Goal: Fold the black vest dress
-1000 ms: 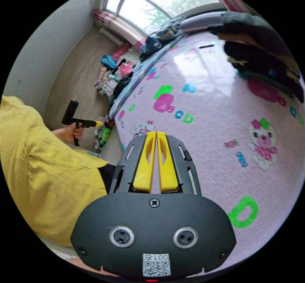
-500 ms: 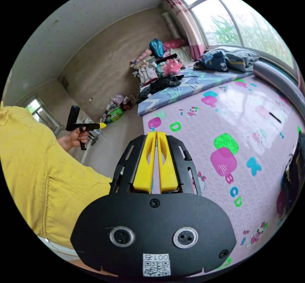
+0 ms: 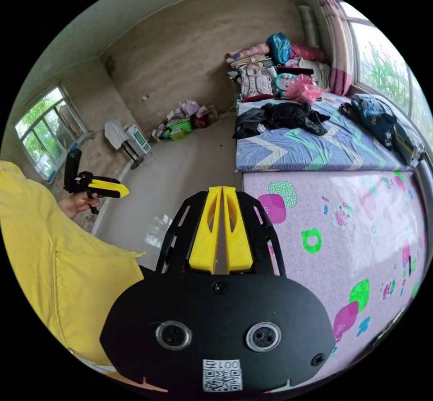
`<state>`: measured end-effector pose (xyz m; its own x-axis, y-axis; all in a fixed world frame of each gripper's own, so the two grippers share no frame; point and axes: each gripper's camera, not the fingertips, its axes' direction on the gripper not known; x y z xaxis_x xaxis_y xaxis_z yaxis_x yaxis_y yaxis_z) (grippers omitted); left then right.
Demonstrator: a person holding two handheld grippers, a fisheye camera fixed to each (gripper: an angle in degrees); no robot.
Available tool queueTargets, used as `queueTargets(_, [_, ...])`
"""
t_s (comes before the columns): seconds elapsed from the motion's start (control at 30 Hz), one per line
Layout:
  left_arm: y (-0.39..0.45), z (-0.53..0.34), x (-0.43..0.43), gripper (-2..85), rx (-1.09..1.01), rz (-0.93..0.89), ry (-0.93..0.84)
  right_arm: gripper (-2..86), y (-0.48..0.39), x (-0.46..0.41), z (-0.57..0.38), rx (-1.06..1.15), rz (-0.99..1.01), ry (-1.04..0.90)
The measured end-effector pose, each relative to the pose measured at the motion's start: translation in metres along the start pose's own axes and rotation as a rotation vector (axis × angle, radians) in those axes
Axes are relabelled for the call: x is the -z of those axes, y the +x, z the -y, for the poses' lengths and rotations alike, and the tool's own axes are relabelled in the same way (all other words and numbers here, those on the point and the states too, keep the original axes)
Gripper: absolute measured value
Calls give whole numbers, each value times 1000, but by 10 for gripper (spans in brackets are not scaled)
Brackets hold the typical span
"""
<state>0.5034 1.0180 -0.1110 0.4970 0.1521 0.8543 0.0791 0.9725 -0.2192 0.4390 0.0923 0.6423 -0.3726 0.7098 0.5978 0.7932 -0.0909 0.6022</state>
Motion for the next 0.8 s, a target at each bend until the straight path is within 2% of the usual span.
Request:
queueTargets(0.23, [-108,37,-12,-14,-28,70,82,5,2,-47,105,31,-223,14])
queueTargets(0.43, [-226,80,-19,-14,76,60,122,3,29,-90,235,25,-76,60])
queueTargets(0.53, [-287,93,-26,-14,180,86,116,3,19,-113,307,115,-174,44])
queueTargets(0.6, [-319,101,-26,-14,189,88,133,1,2,-127,352,225,-294,107])
queueTargets(0.67, [-362,114,-30,-14,163,128,135,0,-7,-138,380,283,-307,175])
queueTargets(0.8, [-440,150,-44,-14,121,143,97,0,-3,-171,443,215,-296,218])
